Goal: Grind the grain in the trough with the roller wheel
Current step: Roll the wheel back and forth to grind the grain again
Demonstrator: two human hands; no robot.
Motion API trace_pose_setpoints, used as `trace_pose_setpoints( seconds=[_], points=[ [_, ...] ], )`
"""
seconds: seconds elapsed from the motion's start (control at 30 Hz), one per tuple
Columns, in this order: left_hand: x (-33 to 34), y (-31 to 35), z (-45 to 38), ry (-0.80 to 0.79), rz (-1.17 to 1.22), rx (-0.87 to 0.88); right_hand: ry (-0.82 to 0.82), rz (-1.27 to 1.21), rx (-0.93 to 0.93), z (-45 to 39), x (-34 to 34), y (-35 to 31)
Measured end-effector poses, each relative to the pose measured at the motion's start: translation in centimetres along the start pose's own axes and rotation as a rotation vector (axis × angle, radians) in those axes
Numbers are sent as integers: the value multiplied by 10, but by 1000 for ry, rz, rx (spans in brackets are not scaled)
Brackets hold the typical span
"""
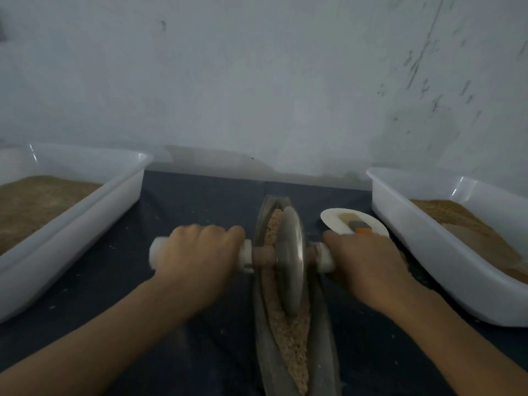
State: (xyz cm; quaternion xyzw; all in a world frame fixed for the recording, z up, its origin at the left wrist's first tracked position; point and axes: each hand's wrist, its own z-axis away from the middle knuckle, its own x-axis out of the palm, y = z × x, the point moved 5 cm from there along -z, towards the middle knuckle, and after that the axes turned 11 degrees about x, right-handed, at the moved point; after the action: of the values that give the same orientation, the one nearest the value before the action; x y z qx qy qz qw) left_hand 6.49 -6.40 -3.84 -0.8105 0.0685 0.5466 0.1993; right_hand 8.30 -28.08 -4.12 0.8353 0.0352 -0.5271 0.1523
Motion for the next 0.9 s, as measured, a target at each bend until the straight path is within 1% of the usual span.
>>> trace_pose_setpoints(
  seconds=[0.1,0.17,0.23,0.3,0.33,0.47,0.53,0.63,0.67,0.73,0.77,0.83,0.9],
  points=[
    [13,-14,-46,20,-8,-40,5,-4,129,-43,24,11],
    [14,-19,-69,26,-38,-46,-13,-21,164,-61,34,14],
    [14,-19,-76,21,-82,-39,-33,-45,193,-62,39,14],
    [13,-15,-69,35,-88,-3,-9,-86,199,-46,31,13],
    [11,-11,-60,38,-73,21,10,-81,179,-34,24,11],
    [8,-2,3,-12,87,63,153,-5,-37,23,-25,-8],
    [8,1,32,-23,139,67,217,23,-90,40,-46,-15],
    [13,0,44,-62,173,40,235,64,-111,36,-54,-22],
    [15,-2,42,-80,168,22,217,65,-111,27,-50,-22],
    [17,-4,28,-68,107,-3,100,150,-95,3,-27,-20],
    [16,-5,17,-51,72,-12,58,138,-68,-10,-15,-15],
    [14,-8,-11,-15,-1,-20,-72,55,55,-33,12,3],
    [9,-10,-44,9,-74,-5,-127,-64,140,-47,29,15]
  ],
)
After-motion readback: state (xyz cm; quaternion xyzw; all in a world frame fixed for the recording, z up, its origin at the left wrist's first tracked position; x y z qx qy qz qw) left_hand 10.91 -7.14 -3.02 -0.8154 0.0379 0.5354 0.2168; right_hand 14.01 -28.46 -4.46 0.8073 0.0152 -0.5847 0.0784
